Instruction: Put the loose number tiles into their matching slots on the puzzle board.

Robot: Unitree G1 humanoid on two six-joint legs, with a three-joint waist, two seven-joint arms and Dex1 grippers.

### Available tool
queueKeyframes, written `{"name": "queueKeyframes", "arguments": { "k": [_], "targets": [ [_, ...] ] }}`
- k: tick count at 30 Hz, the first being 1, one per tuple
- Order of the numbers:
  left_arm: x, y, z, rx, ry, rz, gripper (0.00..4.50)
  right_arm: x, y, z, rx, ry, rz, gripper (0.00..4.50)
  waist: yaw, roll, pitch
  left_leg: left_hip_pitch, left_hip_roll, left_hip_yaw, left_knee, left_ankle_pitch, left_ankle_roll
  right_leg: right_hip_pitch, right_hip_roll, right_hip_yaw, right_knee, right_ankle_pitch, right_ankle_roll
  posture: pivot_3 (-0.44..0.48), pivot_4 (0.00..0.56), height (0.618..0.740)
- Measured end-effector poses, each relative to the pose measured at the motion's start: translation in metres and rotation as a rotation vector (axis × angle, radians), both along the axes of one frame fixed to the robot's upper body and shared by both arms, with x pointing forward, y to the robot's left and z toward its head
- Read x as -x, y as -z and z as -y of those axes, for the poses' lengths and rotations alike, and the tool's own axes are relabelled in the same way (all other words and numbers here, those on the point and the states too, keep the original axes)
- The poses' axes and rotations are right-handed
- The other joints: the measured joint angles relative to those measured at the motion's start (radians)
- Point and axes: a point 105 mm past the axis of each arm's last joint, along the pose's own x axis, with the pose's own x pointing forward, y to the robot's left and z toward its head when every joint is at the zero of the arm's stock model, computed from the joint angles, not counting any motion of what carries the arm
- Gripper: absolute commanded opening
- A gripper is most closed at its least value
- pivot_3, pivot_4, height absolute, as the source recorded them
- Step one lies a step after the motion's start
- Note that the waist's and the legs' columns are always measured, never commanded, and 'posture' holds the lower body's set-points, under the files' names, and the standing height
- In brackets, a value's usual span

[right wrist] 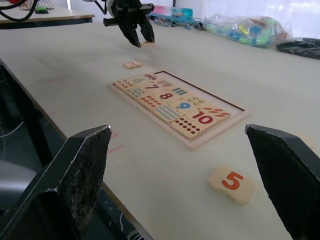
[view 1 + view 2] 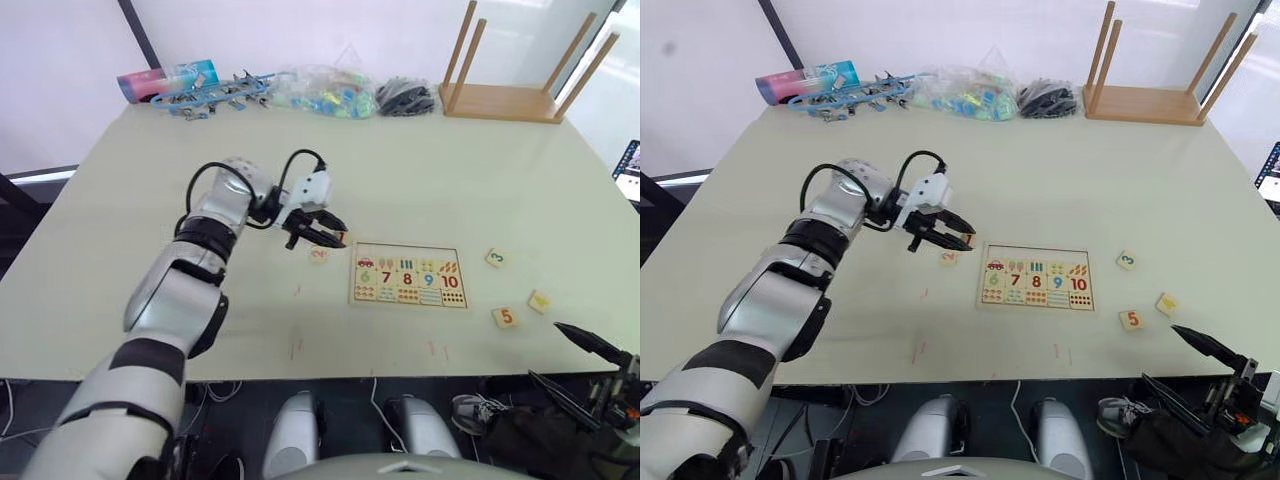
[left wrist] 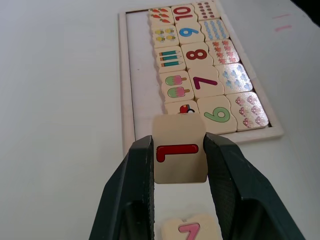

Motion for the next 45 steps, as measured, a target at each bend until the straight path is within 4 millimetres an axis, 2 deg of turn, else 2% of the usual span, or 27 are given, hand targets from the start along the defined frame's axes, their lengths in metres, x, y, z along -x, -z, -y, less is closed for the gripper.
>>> {"name": "queueKeyframes", "arguments": {
  "k": [9,14,24,32,43,44,45],
  "targets": [
    [-0.015,0.007,0.022,-0.049,-0.081,0.035,0.96,0.007,0.003,-0.001,0.000,0.042,0.002,4.50,0.001,0.000,0.000,-0.002,-0.003,-0.007,0.001,0.000,0.000,0.000,0.000,0.001,0.000,0.000,0.001,0.000,0.150,0.738],
    [-0.015,0.015,0.035,-0.058,-0.081,0.038,0.96,0.008,0.003,-0.002,0.005,0.045,0.007,4.50,0.001,0.000,0.000,-0.002,-0.004,-0.009,0.001,0.000,0.000,0.000,0.000,0.001,0.000,-0.001,0.002,0.000,0.150,0.738],
    [-0.017,0.024,0.038,-0.125,-0.095,0.050,0.96,0.007,0.002,-0.001,0.003,0.058,0.011,4.50,0.002,0.000,0.000,-0.002,-0.004,-0.009,0.001,0.000,0.000,0.001,0.000,0.001,0.000,-0.001,0.002,0.000,0.150,0.738],
    [-0.016,0.026,0.047,-0.130,-0.094,0.056,0.96,0.007,0.002,-0.001,0.004,0.057,0.011,4.50,0.001,0.000,0.000,-0.002,-0.004,-0.010,0.001,0.000,0.000,0.001,0.000,0.001,0.001,-0.001,0.002,0.000,0.150,0.738],
    [-0.017,0.026,0.048,-0.123,-0.106,0.058,0.96,0.007,0.001,-0.002,0.007,0.052,0.014,4.50,0.001,0.000,0.000,-0.002,-0.004,-0.010,0.002,0.000,0.000,0.001,0.000,0.001,0.001,-0.001,0.002,0.000,0.150,0.738],
    [-0.017,0.026,0.048,-0.122,-0.106,0.056,1.76,0.007,0.001,-0.002,0.008,0.052,0.014,4.50,0.001,0.000,0.000,-0.002,-0.004,-0.010,0.002,0.000,0.000,0.001,0.000,0.001,0.001,-0.001,0.002,0.000,0.150,0.738],
    [-0.017,0.026,0.048,-0.122,-0.105,0.054,2.02,0.007,0.001,-0.002,0.008,0.052,0.015,4.50,0.001,0.000,0.000,-0.002,-0.004,-0.010,0.002,0.000,0.000,0.001,0.000,0.001,0.001,-0.001,0.002,0.000,0.150,0.738]
  ]
}}
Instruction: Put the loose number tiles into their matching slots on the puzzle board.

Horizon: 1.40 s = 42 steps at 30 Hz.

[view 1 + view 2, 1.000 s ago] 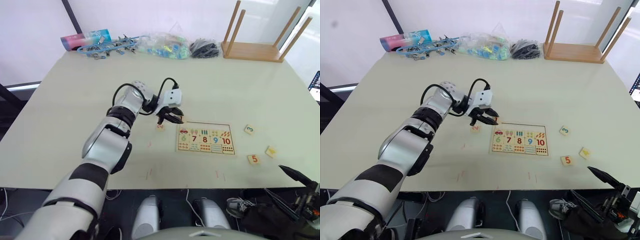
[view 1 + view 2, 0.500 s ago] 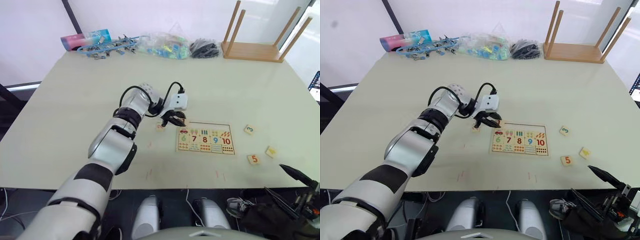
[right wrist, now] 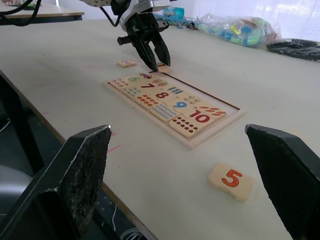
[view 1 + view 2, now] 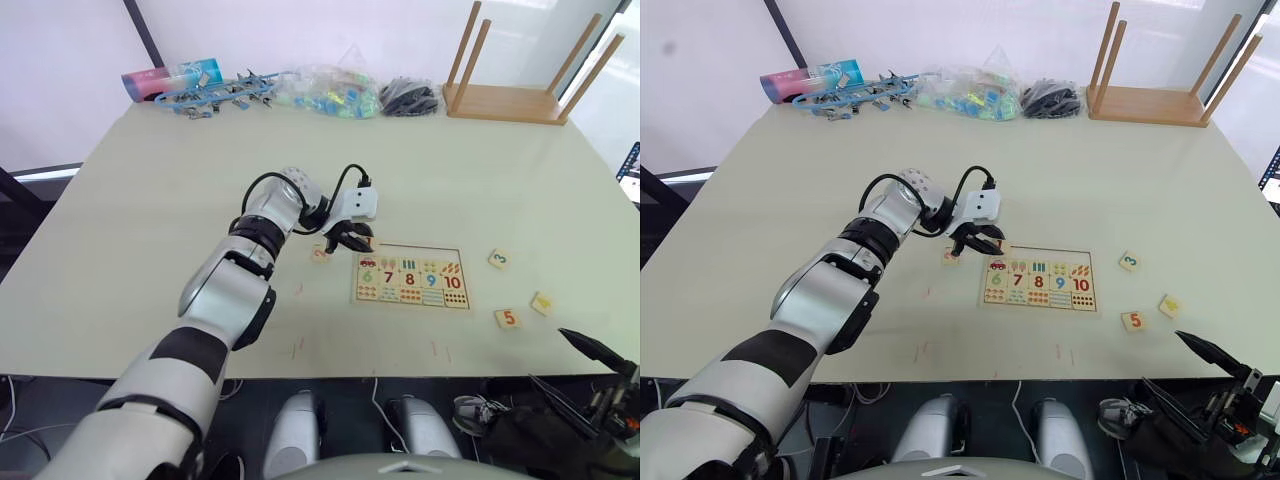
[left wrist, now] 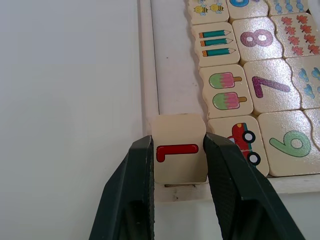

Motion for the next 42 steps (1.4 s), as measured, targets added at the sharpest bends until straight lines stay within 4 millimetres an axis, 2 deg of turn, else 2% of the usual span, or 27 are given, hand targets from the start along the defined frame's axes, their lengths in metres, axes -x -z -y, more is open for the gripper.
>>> {"name": "queueKeyframes", "arguments": {
  "k": [1,4,5,6,15,18,22,23,25,42],
  "targets": [
    [0.000,0.000,0.000,0.000,0.001,-0.002,2.27,0.000,0.000,0.000,0.000,-0.001,0.001,4.50,0.000,0.000,0.000,0.000,0.000,0.000,0.000,0.000,0.000,0.000,0.000,0.000,0.000,0.000,0.000,0.000,0.150,0.738],
    [0.001,0.001,0.001,0.000,0.006,-0.007,3.61,0.000,-0.001,-0.001,0.002,-0.002,0.001,4.50,0.000,0.000,0.000,0.000,0.000,0.000,0.000,0.000,0.000,0.000,0.000,0.000,0.000,0.000,0.000,0.000,0.150,0.738],
    [0.001,0.000,0.001,0.001,0.007,-0.008,4.19,0.000,0.000,0.000,0.002,-0.002,0.001,4.50,0.000,0.000,0.000,0.000,0.000,0.000,0.000,0.000,0.000,0.000,0.000,0.000,0.000,0.000,0.000,0.000,0.150,0.738],
    [0.001,0.000,0.001,0.003,0.006,-0.008,4.36,0.001,0.000,0.000,0.002,-0.002,0.000,4.50,0.000,0.000,0.000,0.000,0.000,0.000,0.000,0.000,0.000,0.000,0.000,0.000,0.000,0.000,0.000,0.000,0.150,0.738],
    [-0.002,-0.007,0.003,0.068,-0.028,-0.008,4.36,0.002,0.001,0.000,0.002,0.000,-0.009,4.50,0.000,0.000,0.000,0.000,0.000,0.000,0.001,0.000,0.000,0.000,0.000,0.000,0.000,0.000,0.000,0.000,0.150,0.738],
    [-0.005,-0.017,0.010,0.148,-0.043,0.012,3.55,0.002,0.001,0.000,0.002,0.000,-0.009,4.50,0.000,0.000,0.000,0.000,0.000,-0.001,0.001,0.000,0.000,0.000,0.000,0.000,0.000,0.000,0.000,0.000,0.150,0.738],
    [-0.010,-0.026,0.010,0.173,-0.067,0.030,1.63,0.002,0.001,0.000,0.002,0.000,-0.009,4.50,-0.001,0.000,0.000,0.000,0.000,-0.001,0.001,0.000,0.000,0.001,0.000,0.000,0.001,0.000,0.000,0.000,0.150,0.738],
    [-0.011,-0.025,0.010,0.176,-0.073,0.034,1.24,0.002,0.001,-0.001,0.002,0.000,-0.009,4.50,-0.001,0.000,0.000,0.000,-0.001,-0.001,0.001,0.000,0.000,0.001,0.000,0.000,0.001,0.000,0.000,0.000,0.150,0.738],
    [-0.013,-0.021,0.007,0.170,-0.092,0.037,0.14,0.002,0.001,-0.002,-0.003,-0.007,-0.011,4.50,0.000,0.000,0.000,0.000,-0.002,-0.003,0.002,0.000,0.000,0.001,0.000,0.000,0.001,0.000,0.000,0.000,0.150,0.738],
    [-0.016,-0.007,0.008,0.085,-0.074,0.138,0.06,0.004,0.004,-0.004,-0.005,0.004,-0.014,4.50,0.000,0.000,0.000,0.000,-0.005,-0.007,0.002,0.000,0.000,0.001,0.000,0.000,0.001,0.000,0.001,0.000,0.150,0.738]
  ]
}}
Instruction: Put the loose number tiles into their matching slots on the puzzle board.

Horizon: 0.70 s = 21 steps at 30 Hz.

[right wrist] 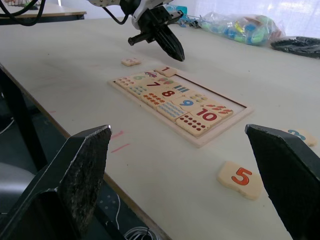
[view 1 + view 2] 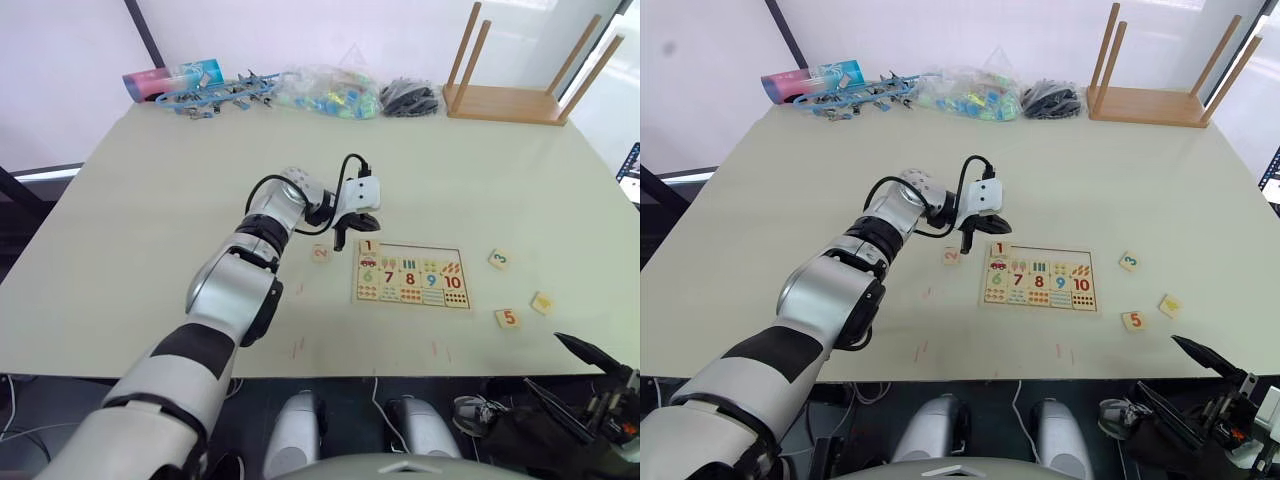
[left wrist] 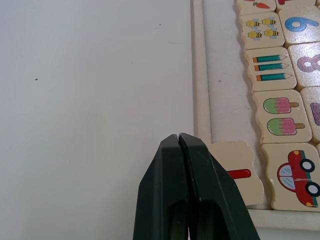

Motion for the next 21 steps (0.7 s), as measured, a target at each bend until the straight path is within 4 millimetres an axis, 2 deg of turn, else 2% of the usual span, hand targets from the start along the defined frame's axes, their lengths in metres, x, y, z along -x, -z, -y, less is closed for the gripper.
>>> {"name": "queueKeyframes", "arguments": {
  "k": [21],
  "targets": [
    [-0.0012,0.0077,-0.0026,-0.051,-0.015,0.008,0.06,0.0007,-0.0001,-0.0014,0.001,0.008,0.012,4.50,0.000,0.000,0.000,0.000,0.000,0.000,0.000,0.000,0.000,0.000,0.000,0.000,0.000,0.000,0.000,0.000,0.150,0.738]
  ]
}}
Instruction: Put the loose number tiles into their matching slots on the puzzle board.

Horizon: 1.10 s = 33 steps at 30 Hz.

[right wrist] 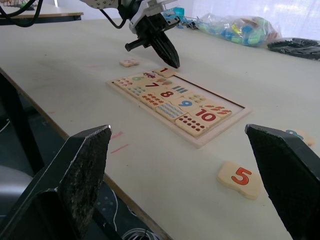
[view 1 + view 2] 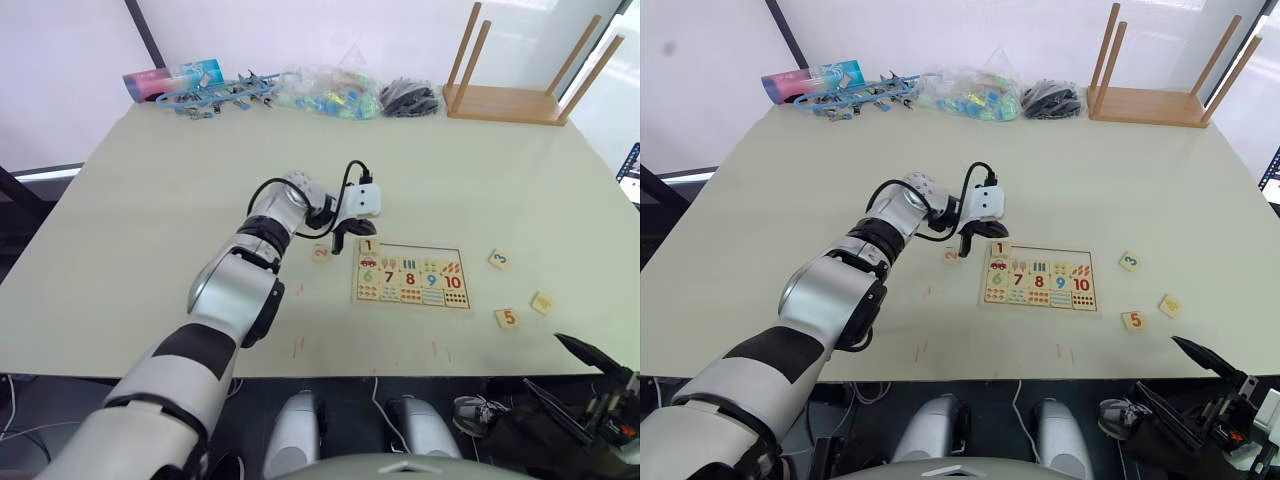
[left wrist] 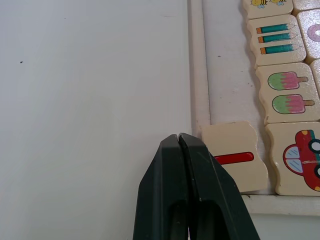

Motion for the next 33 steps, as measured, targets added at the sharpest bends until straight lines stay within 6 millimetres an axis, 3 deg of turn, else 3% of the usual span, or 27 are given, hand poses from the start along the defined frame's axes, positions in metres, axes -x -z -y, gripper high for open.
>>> {"name": "queueKeyframes", "arguments": {
  "k": [33],
  "targets": [
    [0.0028,0.0084,0.0031,-0.021,0.010,-0.007,0.06,0.0000,0.0000,0.0000,0.000,0.000,0.001,4.50,0.000,0.000,0.000,0.000,0.000,0.000,0.000,0.000,0.000,0.000,0.000,0.000,0.000,0.000,0.000,0.000,0.150,0.738]
  ]
}}
